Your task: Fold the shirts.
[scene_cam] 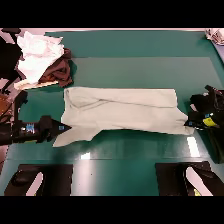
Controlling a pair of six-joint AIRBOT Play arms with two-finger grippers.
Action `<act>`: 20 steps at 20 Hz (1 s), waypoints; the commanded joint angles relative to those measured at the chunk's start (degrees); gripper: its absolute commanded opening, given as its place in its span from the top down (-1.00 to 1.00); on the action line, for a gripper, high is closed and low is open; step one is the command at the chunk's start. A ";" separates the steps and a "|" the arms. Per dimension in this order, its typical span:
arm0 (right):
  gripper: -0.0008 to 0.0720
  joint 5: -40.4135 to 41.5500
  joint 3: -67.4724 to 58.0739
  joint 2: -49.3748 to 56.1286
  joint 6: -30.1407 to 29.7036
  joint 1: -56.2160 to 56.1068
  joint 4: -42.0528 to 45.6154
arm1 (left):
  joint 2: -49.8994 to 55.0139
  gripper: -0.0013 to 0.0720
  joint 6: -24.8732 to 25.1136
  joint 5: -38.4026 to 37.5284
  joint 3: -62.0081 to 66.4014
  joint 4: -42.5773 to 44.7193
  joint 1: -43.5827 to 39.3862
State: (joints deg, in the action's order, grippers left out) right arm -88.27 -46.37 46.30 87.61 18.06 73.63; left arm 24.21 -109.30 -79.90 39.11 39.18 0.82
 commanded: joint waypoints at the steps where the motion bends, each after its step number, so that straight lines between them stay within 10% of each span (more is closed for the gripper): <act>1: 0.93 -0.63 1.09 -4.42 1.44 -0.81 2.89 | -4.42 0.89 -4.42 -2.21 0.04 1.44 0.00; 6: 0.93 2.86 0.15 -4.22 1.44 -2.89 2.51 | -1.22 0.89 -0.79 6.56 -2.56 3.85 0.00; 13: 0.93 8.39 -12.81 8.57 1.40 -3.13 2.47 | 16.13 0.89 19.74 19.76 -2.54 -14.51 0.00; 20: 0.93 13.33 -17.73 20.87 0.15 -7.80 2.47 | 32.04 0.89 29.40 21.92 7.32 -15.34 0.00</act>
State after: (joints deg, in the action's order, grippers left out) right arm -78.39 -62.26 62.92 88.51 12.75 76.14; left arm 50.04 -84.75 -59.42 42.52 25.02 0.80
